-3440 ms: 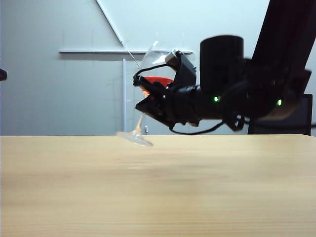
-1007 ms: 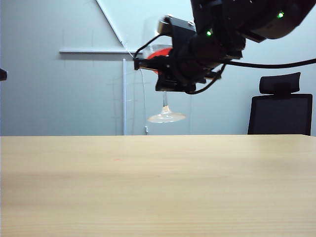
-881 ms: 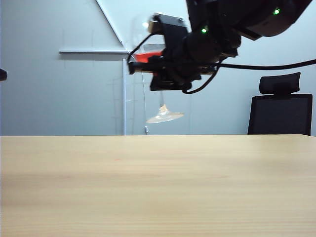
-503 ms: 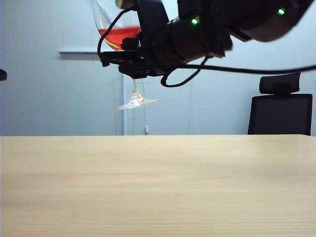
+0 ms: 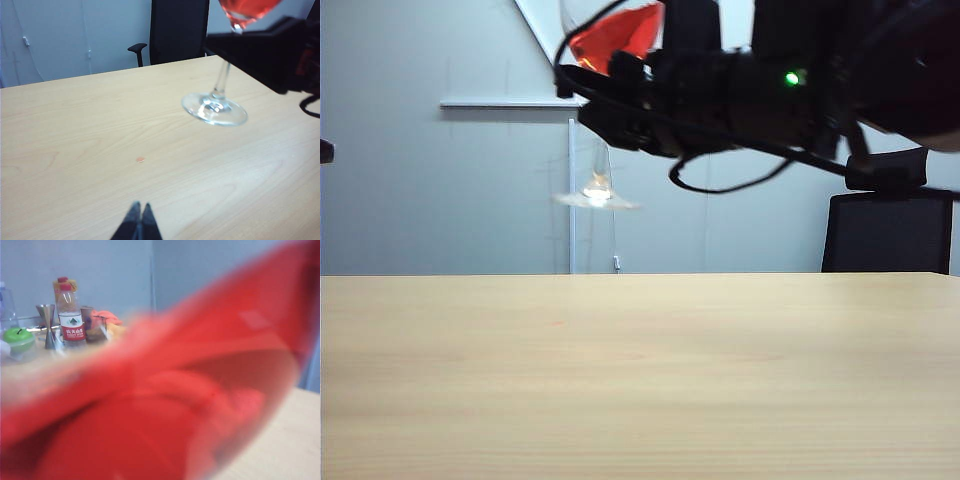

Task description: Gently pick up the goblet, rotate it counterclockwise for two full turns (viewing from above), and then place it back on the table.

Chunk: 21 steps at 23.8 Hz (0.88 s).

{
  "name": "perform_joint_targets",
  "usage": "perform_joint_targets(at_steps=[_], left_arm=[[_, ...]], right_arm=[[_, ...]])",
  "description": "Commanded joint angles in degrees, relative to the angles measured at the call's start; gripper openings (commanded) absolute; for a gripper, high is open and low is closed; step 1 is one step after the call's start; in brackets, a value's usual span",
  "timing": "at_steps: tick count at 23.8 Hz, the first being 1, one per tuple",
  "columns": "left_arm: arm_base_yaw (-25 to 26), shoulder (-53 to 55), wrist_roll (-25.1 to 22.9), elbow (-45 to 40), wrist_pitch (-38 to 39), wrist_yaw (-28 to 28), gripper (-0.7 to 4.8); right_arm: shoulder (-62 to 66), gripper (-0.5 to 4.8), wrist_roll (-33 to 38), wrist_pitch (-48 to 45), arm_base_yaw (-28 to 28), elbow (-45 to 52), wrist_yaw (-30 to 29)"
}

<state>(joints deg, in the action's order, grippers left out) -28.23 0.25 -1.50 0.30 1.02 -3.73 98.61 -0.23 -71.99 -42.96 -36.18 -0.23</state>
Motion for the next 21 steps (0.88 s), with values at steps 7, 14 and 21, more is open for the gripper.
perform_joint_targets(at_steps=[7, 14, 21], left_arm=[[0.0, 0.1, 0.0, 0.2, -1.1, -0.1, -0.05], [0.0, 0.1, 0.0, 0.2, -1.1, -0.1, -0.05], [0.0, 0.1, 0.0, 0.2, -1.1, -0.1, -0.05]], right_arm=[[-0.5, -0.06, 10.8, 2.6, 5.8, 0.9, -0.2], [5.2, -0.06, 10.2, 2.0, 7.4, -0.1, -2.8], [12.1, -0.06, 7.1, -0.4, 7.3, -3.4, -2.9]])
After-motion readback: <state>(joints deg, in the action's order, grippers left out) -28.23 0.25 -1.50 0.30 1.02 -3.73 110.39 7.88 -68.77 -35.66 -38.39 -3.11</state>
